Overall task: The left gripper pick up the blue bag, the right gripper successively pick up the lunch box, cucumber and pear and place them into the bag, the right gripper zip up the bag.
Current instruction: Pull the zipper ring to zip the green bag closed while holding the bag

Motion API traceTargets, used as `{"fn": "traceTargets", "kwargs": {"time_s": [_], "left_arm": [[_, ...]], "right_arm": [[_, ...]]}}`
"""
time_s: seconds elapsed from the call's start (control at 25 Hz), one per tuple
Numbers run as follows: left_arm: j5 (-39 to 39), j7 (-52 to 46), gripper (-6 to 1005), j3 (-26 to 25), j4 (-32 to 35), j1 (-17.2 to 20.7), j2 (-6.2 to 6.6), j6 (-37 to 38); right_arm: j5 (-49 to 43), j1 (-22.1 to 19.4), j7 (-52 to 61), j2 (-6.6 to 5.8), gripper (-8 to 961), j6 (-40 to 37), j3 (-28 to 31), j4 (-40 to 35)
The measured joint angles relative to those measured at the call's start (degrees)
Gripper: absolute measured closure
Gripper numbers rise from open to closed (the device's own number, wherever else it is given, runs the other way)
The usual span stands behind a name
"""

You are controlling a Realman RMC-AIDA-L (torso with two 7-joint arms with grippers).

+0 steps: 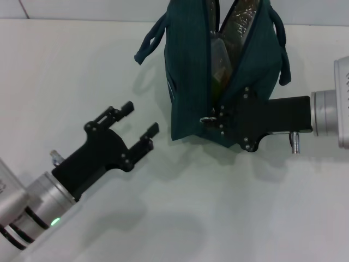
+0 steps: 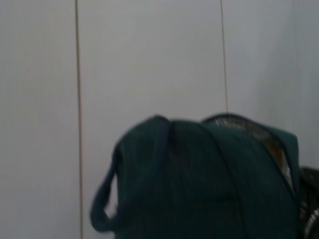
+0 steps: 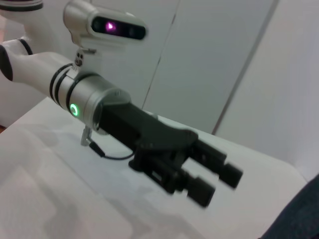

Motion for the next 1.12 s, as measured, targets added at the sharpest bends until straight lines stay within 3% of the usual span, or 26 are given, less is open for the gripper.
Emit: {"fn": "traceTargets", "kwargs": {"time_s": [0.4, 0.96, 1.12], "left_arm": [[6.78, -2.39, 389, 0.21, -1.83, -5.6, -0.05, -7.28], [6.74, -2.57, 443, -0.15, -1.59, -8.68, -0.05, -11.5], [6.74, -2.37, 626, -0.14, -1.43, -9.48, -0.05, -12.09]], "right_arm": [[0.95, -0.06, -0.38, 0.09, 942, 0.38, -0.14, 0.33], [2.48, -0.63, -0.45, 0.02, 942, 0.61, 0.38, 0.48], [3.45, -0.71, -0.65, -0.05, 942, 0.87, 0.43, 1.07]]}}
